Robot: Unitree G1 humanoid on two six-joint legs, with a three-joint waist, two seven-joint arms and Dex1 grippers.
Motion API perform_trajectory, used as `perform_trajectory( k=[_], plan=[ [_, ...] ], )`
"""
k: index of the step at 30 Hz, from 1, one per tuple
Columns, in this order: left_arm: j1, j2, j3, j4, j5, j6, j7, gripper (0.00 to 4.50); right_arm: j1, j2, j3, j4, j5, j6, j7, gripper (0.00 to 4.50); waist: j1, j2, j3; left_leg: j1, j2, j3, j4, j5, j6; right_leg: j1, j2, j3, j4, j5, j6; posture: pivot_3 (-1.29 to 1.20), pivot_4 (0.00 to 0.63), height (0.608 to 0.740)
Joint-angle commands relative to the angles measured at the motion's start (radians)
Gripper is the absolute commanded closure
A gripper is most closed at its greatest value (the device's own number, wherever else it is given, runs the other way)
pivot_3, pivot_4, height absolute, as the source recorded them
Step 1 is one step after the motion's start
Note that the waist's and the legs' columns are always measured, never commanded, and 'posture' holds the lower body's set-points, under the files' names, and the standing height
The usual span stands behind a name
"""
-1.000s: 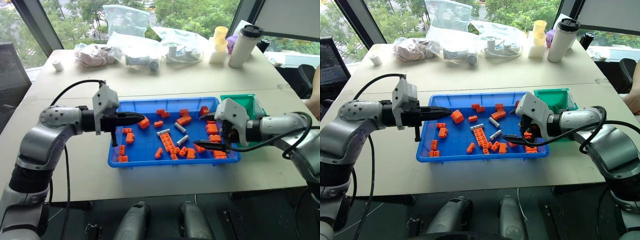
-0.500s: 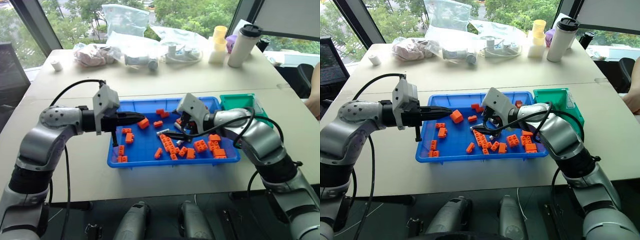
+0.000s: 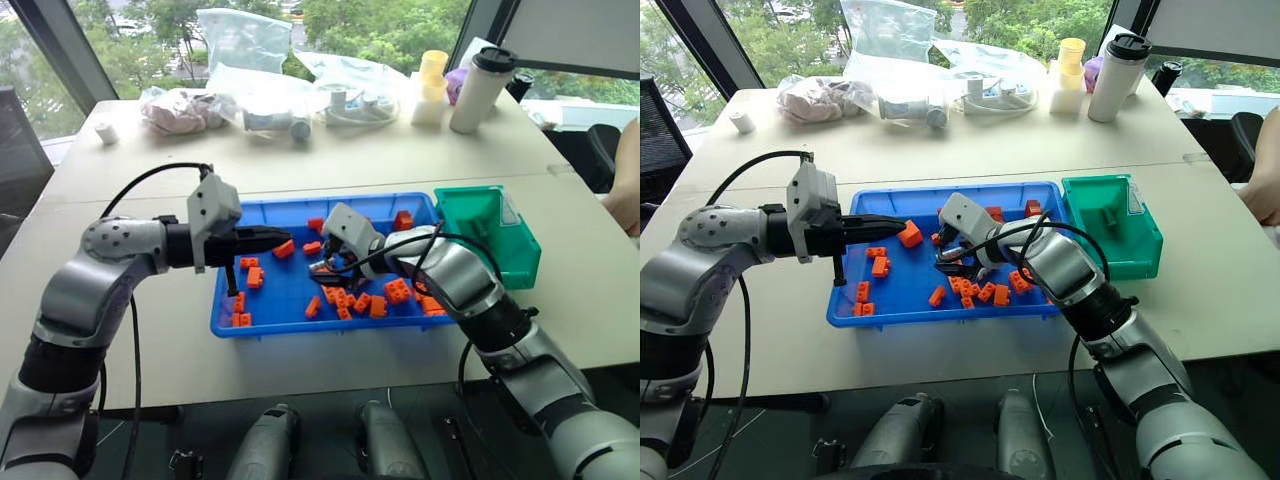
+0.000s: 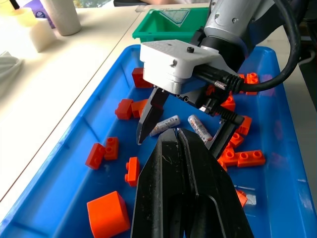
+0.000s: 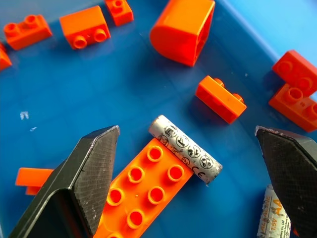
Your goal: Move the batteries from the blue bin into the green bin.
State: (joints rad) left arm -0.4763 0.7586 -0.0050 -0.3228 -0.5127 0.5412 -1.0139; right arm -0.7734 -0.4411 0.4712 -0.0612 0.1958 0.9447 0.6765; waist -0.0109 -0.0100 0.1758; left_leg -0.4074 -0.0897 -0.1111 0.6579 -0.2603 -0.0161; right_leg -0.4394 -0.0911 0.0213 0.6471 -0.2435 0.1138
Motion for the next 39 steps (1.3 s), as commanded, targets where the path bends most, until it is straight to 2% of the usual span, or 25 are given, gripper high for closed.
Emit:
perform_trajectory(
  k=[1,12,13,14,21,23,28,32,35,39],
  plan=[
    [-0.003,-0.004,0.020,-0.030,-0.010,-0.005,0.013,4.50,-0.028,0.011,0.027,0.010,-0.037,-0.018,0.012,0.02,-0.003,0.000,0.000,0.000,0.000,0.000,0.000,0.000,0.000,0.000,0.000,0.000,0.000,0.000,0.000,0.00,0.150,0.740],
    [0.004,-0.014,0.015,-0.038,-0.005,-0.007,0.029,4.50,-0.056,0.054,0.068,0.092,-0.118,-0.037,0.028,0.02,-0.005,0.000,0.000,0.000,0.000,0.000,-0.001,0.001,-0.001,-0.001,0.000,0.000,0.001,0.000,0.000,0.00,0.150,0.740],
    [0.005,-0.014,0.015,-0.037,-0.004,-0.007,0.030,4.50,-0.057,0.055,0.071,0.094,-0.123,-0.040,0.031,0.52,-0.005,0.000,0.000,0.000,0.000,0.000,-0.001,0.001,-0.001,-0.001,0.000,0.000,0.001,0.000,0.000,0.00,0.150,0.740],
    [0.006,-0.014,0.015,-0.039,-0.004,-0.007,0.031,4.50,-0.056,0.057,0.070,0.093,-0.126,-0.040,0.034,0.84,-0.005,0.000,0.000,0.000,0.000,0.000,-0.001,0.001,-0.001,-0.001,0.000,0.000,0.001,0.000,0.000,0.00,0.150,0.740],
    [0.008,-0.015,0.009,-0.036,0.008,-0.018,0.036,4.50,-0.051,0.053,0.055,0.084,-0.137,-0.043,0.053,4.43,-0.005,0.000,0.000,0.000,0.000,0.000,-0.001,0.001,-0.001,-0.001,0.000,0.000,0.001,0.000,0.000,0.00,0.150,0.740],
    [0.008,-0.017,0.009,-0.035,0.007,-0.019,0.036,4.50,-0.056,0.052,0.041,0.072,-0.138,-0.048,0.056,4.48,-0.005,0.000,0.000,0.000,0.000,0.000,-0.001,0.001,-0.001,-0.001,0.000,0.000,0.001,0.000,0.000,0.00,0.150,0.740],
    [0.004,-0.019,0.005,-0.033,0.009,-0.019,0.034,4.50,-0.109,0.012,-0.118,-0.033,-0.116,-0.020,0.028,4.48,-0.002,0.000,0.000,0.000,0.000,0.000,-0.001,0.001,-0.001,-0.001,0.000,0.000,0.001,0.000,0.000,0.00,0.150,0.740],
    [-0.005,-0.025,-0.002,-0.017,0.010,-0.025,0.025,4.50,-0.104,-0.172,-0.361,-0.152,-0.086,0.083,0.020,4.48,0.010,0.001,0.000,-0.001,-0.001,0.000,-0.001,0.000,-0.001,-0.002,0.000,0.000,0.001,0.000,0.000,0.00,0.150,0.740],
    [-0.015,-0.034,-0.013,-0.002,0.013,-0.033,0.018,4.50,-0.021,-0.325,-0.459,-0.173,-0.101,0.096,0.016,4.48,0.022,0.000,0.000,-0.001,-0.001,0.000,-0.001,-0.001,0.002,-0.001,0.000,0.000,-0.001,0.000,0.000,0.00,0.150,0.740],
    [-0.033,-0.048,-0.030,0.026,0.025,-0.050,0.003,4.50,0.126,-0.458,-0.565,-0.197,-0.085,0.111,0.028,4.48,0.019,0.000,0.000,-0.001,-0.001,0.002,-0.001,-0.001,0.002,0.000,-0.001,0.000,-0.002,0.000,0.000,0.00,0.150,0.740]
  ],
)
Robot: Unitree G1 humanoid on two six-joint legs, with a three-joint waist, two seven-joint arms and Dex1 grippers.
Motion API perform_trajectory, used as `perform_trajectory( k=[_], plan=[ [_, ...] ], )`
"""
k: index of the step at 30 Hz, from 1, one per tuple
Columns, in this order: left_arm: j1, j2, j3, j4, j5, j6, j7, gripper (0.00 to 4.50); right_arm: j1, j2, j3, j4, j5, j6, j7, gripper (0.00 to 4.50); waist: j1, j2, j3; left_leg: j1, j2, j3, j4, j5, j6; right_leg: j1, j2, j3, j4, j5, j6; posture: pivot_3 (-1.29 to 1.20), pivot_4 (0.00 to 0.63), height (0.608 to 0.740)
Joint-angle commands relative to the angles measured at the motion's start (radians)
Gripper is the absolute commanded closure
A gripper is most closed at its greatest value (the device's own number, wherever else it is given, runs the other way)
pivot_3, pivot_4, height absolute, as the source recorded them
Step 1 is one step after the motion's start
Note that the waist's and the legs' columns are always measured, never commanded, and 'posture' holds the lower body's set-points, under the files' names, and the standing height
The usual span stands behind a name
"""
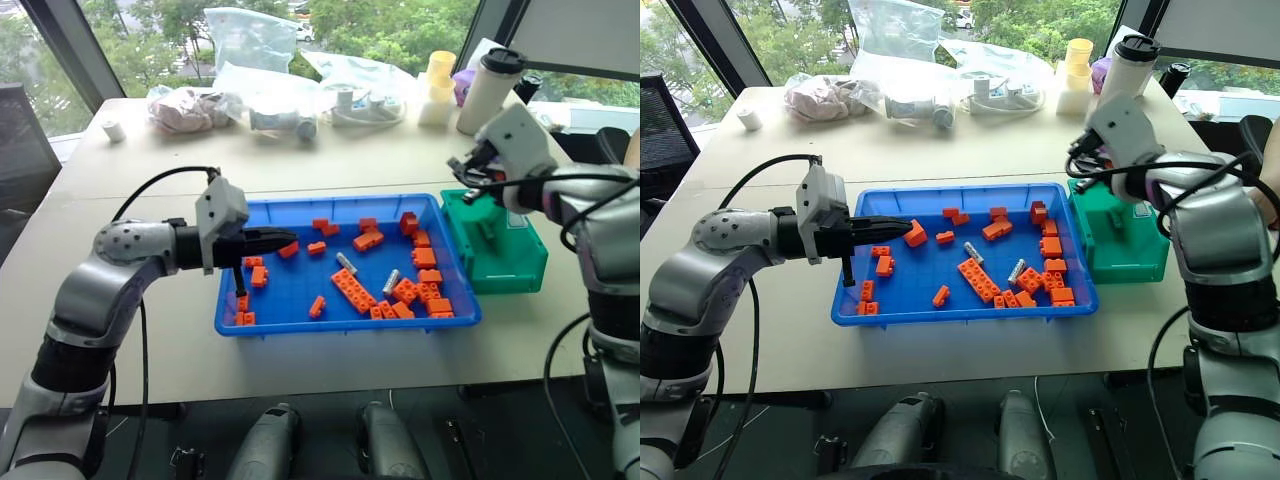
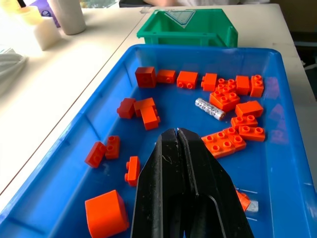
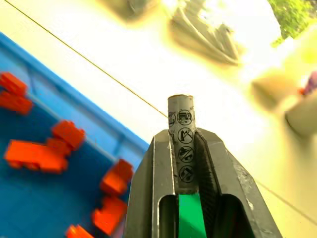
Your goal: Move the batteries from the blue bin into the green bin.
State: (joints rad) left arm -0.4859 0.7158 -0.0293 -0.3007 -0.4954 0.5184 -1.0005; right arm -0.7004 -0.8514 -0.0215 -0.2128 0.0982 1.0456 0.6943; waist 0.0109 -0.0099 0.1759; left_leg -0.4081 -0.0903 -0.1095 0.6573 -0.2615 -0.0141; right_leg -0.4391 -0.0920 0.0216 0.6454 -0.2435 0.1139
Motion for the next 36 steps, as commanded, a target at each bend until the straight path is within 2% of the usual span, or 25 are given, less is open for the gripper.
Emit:
perform_trajectory(
  k=[1,5,6,7,13,16,19,22,27,36],
  plan=[
    [-0.028,-0.009,-0.009,0.012,0.011,-0.032,-0.016,4.50,0.092,-0.065,-0.093,-0.058,0.026,0.015,0.017,4.48,-0.005,0.000,0.000,0.000,0.000,0.001,0.000,0.000,0.000,0.000,0.000,0.001,0.000,0.000,0.000,0.00,0.150,0.740],
    [-0.046,-0.020,-0.024,0.038,0.022,-0.048,-0.033,4.50,0.222,-0.087,-0.142,-0.095,0.061,0.029,0.026,4.48,-0.015,0.000,0.000,0.001,0.001,0.001,0.000,0.000,0.000,-0.001,0.001,0.001,0.001,0.000,0.000,0.00,0.150,0.740],
    [-0.052,-0.022,-0.027,0.044,0.024,-0.052,-0.038,4.50,0.250,-0.088,-0.150,-0.101,0.067,0.027,0.026,3.46,-0.016,0.000,0.000,0.000,0.001,0.001,0.000,0.000,0.000,-0.001,0.001,0.001,0.001,0.000,0.000,0.00,0.150,0.740],
    [-0.056,-0.023,-0.029,0.050,0.027,-0.056,-0.042,4.50,0.267,-0.087,-0.157,-0.107,0.075,0.029,0.024,3.08,-0.018,0.000,0.000,0.000,0.001,0.001,0.000,0.000,0.000,0.000,0.001,0.001,0.001,0.000,0.000,0.00,0.150,0.740],
    [-0.068,-0.026,-0.031,0.066,0.039,-0.065,-0.059,4.50,0.259,-0.103,-0.173,-0.145,0.110,0.027,0.017,0.05,-0.021,0.000,0.000,0.001,0.001,0.001,0.000,0.000,0.000,-0.001,0.001,0.001,0.001,0.000,0.000,0.00,0.150,0.740],
    [-0.070,-0.022,-0.027,0.063,0.041,-0.062,-0.062,4.50,0.145,-0.030,-0.188,-0.214,0.246,0.085,0.061,0.05,-0.026,0.001,0.000,0.001,0.001,0.001,0.000,0.000,0.000,0.000,0.001,0.001,0.001,0.000,0.000,0.00,0.150,0.740],
    [-0.073,-0.021,-0.025,0.067,0.046,-0.062,-0.067,4.50,0.078,0.049,-0.111,-0.252,0.308,0.130,0.052,0.05,-0.025,0.000,0.000,0.001,0.002,0.000,-0.001,0.000,0.000,0.000,0.002,0.001,0.001,0.000,0.000,0.00,0.150,0.740],
    [-0.076,-0.019,-0.019,0.063,0.049,-0.058,-0.063,4.50,0.060,0.115,0.025,-0.240,0.302,0.097,0.038,0.05,-0.019,0.000,0.000,0.001,0.002,-0.001,-0.001,0.000,0.000,0.000,0.001,0.000,0.001,0.000,0.000,0.00,0.150,0.740],
    [-0.061,-0.004,-0.005,0.042,0.048,-0.047,-0.052,4.50,0.014,0.284,0.144,-0.142,0.284,0.088,-0.040,0.05,-0.022,0.000,0.000,0.000,0.000,-0.001,0.001,0.000,0.000,0.000,0.000,0.000,0.001,0.000,0.000,0.00,0.150,0.740],
    [-0.025,0.016,0.011,-0.006,0.038,-0.028,-0.027,4.50,0.013,0.432,0.272,0.007,0.229,0.011,-0.104,0.05,-0.026,0.000,0.000,0.000,0.000,-0.001,0.000,0.001,-0.002,-0.001,0.000,0.000,0.002,0.000,0.000,0.00,0.150,0.740]
  ],
)
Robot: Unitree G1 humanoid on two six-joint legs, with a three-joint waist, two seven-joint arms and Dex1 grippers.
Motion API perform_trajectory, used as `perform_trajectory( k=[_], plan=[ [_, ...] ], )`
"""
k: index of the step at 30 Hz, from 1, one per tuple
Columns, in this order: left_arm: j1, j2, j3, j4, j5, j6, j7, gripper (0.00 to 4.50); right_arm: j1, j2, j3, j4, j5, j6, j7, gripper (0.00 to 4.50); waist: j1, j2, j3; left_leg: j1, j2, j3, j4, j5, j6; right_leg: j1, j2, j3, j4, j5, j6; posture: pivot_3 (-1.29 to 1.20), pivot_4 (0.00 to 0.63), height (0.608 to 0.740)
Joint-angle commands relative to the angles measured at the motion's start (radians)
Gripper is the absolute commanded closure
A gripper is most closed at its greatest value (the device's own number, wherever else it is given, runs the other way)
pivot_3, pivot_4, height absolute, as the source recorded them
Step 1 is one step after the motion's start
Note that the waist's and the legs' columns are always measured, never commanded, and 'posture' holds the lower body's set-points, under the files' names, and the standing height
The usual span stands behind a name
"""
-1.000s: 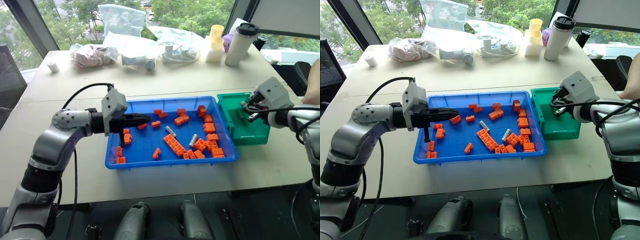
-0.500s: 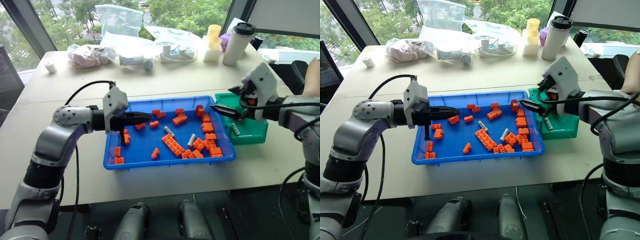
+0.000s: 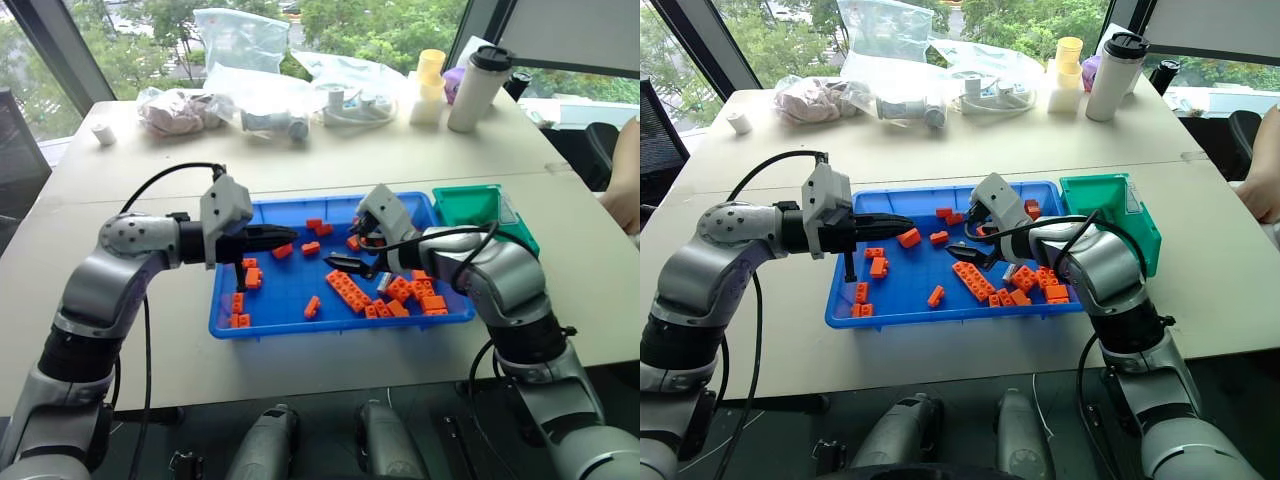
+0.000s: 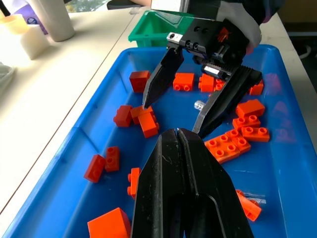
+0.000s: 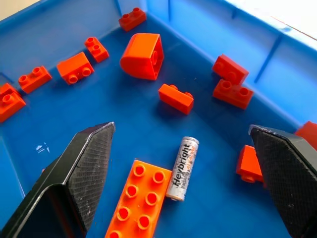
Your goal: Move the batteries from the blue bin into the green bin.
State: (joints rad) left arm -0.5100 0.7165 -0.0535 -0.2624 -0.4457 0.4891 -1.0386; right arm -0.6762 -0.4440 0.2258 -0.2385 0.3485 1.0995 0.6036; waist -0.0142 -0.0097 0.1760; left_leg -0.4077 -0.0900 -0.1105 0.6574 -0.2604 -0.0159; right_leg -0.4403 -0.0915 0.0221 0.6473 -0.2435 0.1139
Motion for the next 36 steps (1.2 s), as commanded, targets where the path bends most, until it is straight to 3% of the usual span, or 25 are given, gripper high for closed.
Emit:
perform_trajectory(
  k=[1,8,9,12,15,18,21,29,36],
  plan=[
    [0.001,0.016,0.037,-0.048,-0.013,0.004,0.013,4.50,-0.013,0.035,0.032,0.056,-0.028,-0.052,-0.016,0.05,0.000,0.000,0.000,0.000,0.000,0.000,0.000,0.000,0.000,0.000,0.000,0.000,0.000,0.000,0.000,0.00,0.150,0.740],
    [0.003,0.016,0.037,-0.057,-0.017,0.013,0.022,4.50,-0.020,0.072,0.084,0.162,-0.086,-0.102,-0.038,0.05,-0.001,0.000,0.000,0.000,0.000,0.000,0.000,0.000,0.000,0.000,0.000,0.000,0.001,0.000,0.000,0.00,0.150,0.740],
    [0.003,0.016,0.036,-0.057,-0.017,0.012,0.023,4.50,-0.023,0.075,0.085,0.172,-0.091,-0.101,-0.041,0.28,-0.001,0.000,0.000,0.000,0.000,0.000,0.000,0.000,0.000,0.000,0.000,0.000,0.001,0.000,0.000,0.00,0.150,0.740],
    [0.006,0.014,0.036,-0.061,-0.017,0.013,0.026,4.50,-0.026,0.077,0.086,0.183,-0.108,-0.097,-0.048,1.37,-0.001,0.000,0.000,0.000,0.000,0.000,0.000,0.000,-0.001,-0.001,0.000,0.000,0.001,0.000,0.000,0.00,0.150,0.740],
    [0.006,0.011,0.035,-0.061,-0.017,0.014,0.027,4.50,-0.026,0.078,0.086,0.181,-0.117,-0.091,-0.050,3.16,-0.001,0.000,0.000,0.000,0.000,0.000,0.000,0.000,-0.001,-0.001,0.000,0.000,0.001,0.000,0.000,0.00,0.150,0.740],
    [0.005,0.008,0.033,-0.058,-0.014,0.012,0.028,4.50,-0.025,0.074,0.094,0.165,-0.125,-0.089,-0.045,4.47,0.000,0.000,0.000,0.000,0.000,0.000,0.000,0.000,0.000,-0.001,0.000,0.000,0.001,0.000,0.000,0.00,0.150,0.740],
    [0.003,0.004,0.030,-0.054,-0.013,0.008,0.029,4.50,-0.044,0.060,0.084,0.102,-0.135,-0.066,-0.056,4.48,-0.001,0.000,0.000,0.000,0.000,0.000,0.000,0.000,-0.001,-0.001,0.000,0.000,0.001,0.000,0.000,0.00,0.150,0.740],
    [-0.006,-0.009,0.019,-0.037,-0.003,-0.007,0.021,4.50,-0.098,-0.021,-0.125,-0.117,-0.058,0.108,-0.068,4.48,0.004,0.000,0.000,0.000,0.000,0.000,0.000,-0.001,0.001,0.000,0.000,0.000,0.000,0.000,0.000,0.00,0.150,0.740],
    [-0.019,-0.025,0.004,-0.015,0.004,-0.026,0.011,4.50,-0.045,-0.296,-0.349,-0.153,-0.058,0.160,-0.062,4.48,0.005,0.000,0.000,0.000,-0.001,0.000,0.000,-0.001,0.002,0.000,-0.001,0.000,0.000,0.000,0.000,0.00,0.150,0.740]
  ],
)
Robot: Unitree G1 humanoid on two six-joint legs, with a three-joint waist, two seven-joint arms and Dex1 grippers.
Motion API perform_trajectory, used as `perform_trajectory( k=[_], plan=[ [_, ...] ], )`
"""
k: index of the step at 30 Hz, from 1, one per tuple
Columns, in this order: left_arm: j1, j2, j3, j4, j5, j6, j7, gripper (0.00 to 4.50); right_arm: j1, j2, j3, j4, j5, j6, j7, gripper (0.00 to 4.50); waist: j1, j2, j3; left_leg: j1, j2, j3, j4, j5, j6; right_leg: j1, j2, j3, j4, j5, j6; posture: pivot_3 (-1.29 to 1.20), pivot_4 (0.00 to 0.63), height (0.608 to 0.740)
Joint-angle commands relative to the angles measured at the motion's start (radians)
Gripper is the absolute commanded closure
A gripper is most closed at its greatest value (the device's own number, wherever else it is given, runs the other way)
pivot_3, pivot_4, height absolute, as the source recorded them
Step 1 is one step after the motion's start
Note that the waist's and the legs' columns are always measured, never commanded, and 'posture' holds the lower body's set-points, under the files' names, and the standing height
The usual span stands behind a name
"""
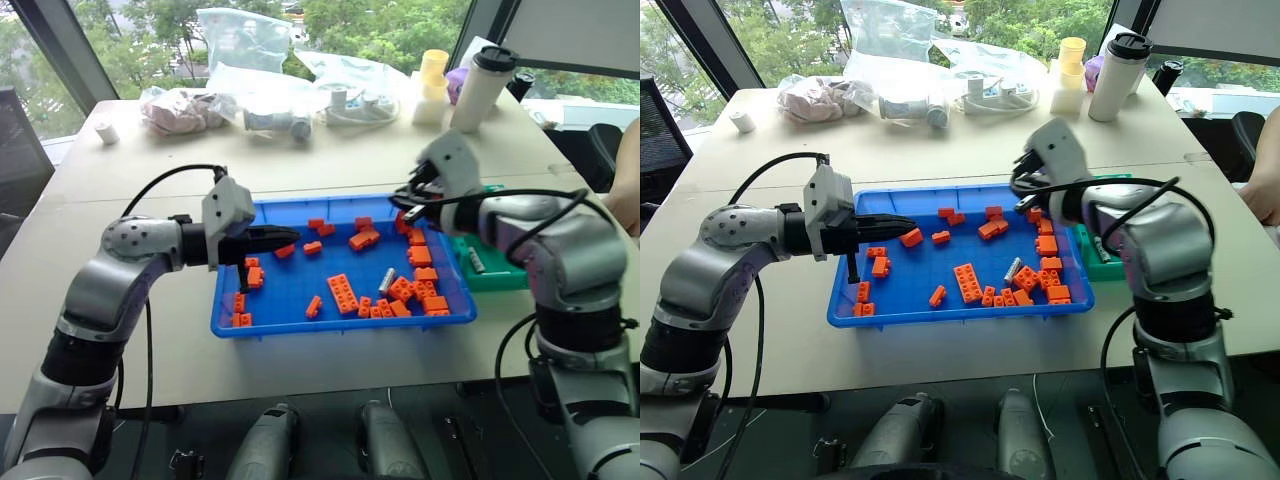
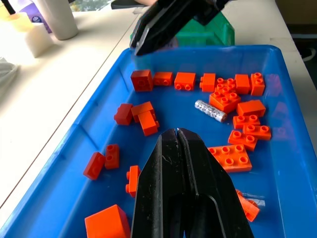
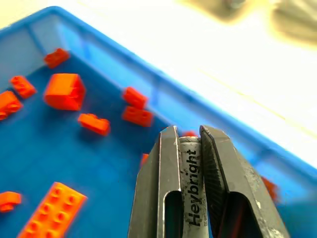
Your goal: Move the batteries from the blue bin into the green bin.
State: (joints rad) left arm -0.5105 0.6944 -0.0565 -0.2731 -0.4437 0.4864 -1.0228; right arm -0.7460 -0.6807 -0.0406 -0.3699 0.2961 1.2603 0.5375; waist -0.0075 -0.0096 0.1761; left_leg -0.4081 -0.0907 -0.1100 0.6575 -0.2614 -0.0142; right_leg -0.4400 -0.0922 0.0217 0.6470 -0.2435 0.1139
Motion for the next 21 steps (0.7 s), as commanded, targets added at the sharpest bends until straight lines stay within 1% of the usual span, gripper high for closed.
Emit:
perform_trajectory(
  k=[1,4,7,9,10,12,13,16,17,21],
  plan=[
    [-0.020,-0.004,0.005,-0.002,0.002,-0.025,-0.006,4.50,0.051,-0.089,-0.112,-0.011,-0.002,-0.001,0.007,4.48,-0.002,0.000,0.000,0.000,0.000,0.000,0.000,0.000,0.000,0.000,0.000,0.000,0.000,0.000,0.000,0.00,0.150,0.740],
    [-0.033,-0.014,-0.006,0.018,0.007,-0.037,-0.015,4.50,0.190,-0.185,-0.156,0.025,-0.030,-0.059,0.015,4.48,-0.002,0.000,0.000,0.000,0.001,0.000,0.000,0.000,0.000,0.000,0.000,0.000,0.000,0.000,0.000,0.00,0.150,0.740],
    [-0.048,-0.023,-0.015,0.042,0.014,-0.051,-0.026,4.50,0.272,-0.194,-0.182,0.046,-0.018,-0.092,0.022,4.48,-0.006,0.000,0.000,0.001,0.001,0.002,0.000,0.000,0.000,0.000,0.000,0.001,0.000,0.000,0.000,0.00,0.150,0.740],
    [-0.059,-0.033,-0.019,0.055,0.019,-0.058,-0.032,4.50,0.303,-0.172,-0.203,0.064,0.002,-0.105,0.023,3.40,-0.007,0.000,0.000,0.001,0.001,0.002,0.000,0.000,0.000,0.000,0.001,0.001,0.001,0.000,0.000,0.00,0.150,0.740],
    [-0.062,-0.037,-0.022,0.059,0.023,-0.060,-0.033,4.50,0.316,-0.175,-0.205,0.066,0.001,-0.112,0.022,2.99,-0.007,0.000,0.000,0.001,0.001,0.002,0.000,0.000,0.000,0.000,0.001,0.001,0.001,0.000,0.000,0.00,0.150,0.740],
    [-0.068,-0.040,-0.024,0.067,0.025,-0.065,-0.036,4.50,0.317,-0.177,-0.210,0.059,0.001,-0.111,0.014,2.00,-0.005,0.000,0.000,0.001,0.001,0.002,0.000,0.000,0.000,0.000,0.001,0.001,0.001,0.000,0.000,0.00,0.150,0.740],
    [-0.069,-0.041,-0.025,0.068,0.025,-0.065,-0.036,4.50,0.299,-0.175,-0.216,0.043,0.008,-0.095,0.007,1.60,-0.004,0.000,0.000,0.001,0.001,0.002,0.000,0.000,0.000,0.000,0.001,0.001,0.001,0.000,0.000,0.00,0.150,0.740],
    [-0.073,-0.043,-0.027,0.073,0.026,-0.067,-0.039,4.50,0.213,-0.165,-0.205,-0.032,0.058,-0.030,0.012,0.12,-0.006,0.001,0.000,0.001,0.001,0.002,0.000,0.000,0.000,0.000,0.001,0.001,0.001,0.000,0.000,0.00,0.150,0.740],
    [-0.074,-0.043,-0.027,0.074,0.026,-0.067,-0.040,4.50,0.191,-0.157,-0.200,-0.045,0.073,-0.012,0.011,0.05,-0.007,0.001,0.000,0.001,0.001,0.002,0.000,0.000,0.000,0.000,0.001,0.002,0.001,0.000,0.000,0.00,0.150,0.740],
    [-0.075,-0.045,-0.027,0.074,0.027,-0.066,-0.042,4.50,0.106,-0.091,-0.157,-0.123,0.148,0.081,0.009,0.05,-0.004,0.001,0.000,0.001,0.002,0.001,0.000,0.000,0.000,0.000,0.001,0.001,0.001,0.000,0.000,0.00,0.150,0.740]
  ],
)
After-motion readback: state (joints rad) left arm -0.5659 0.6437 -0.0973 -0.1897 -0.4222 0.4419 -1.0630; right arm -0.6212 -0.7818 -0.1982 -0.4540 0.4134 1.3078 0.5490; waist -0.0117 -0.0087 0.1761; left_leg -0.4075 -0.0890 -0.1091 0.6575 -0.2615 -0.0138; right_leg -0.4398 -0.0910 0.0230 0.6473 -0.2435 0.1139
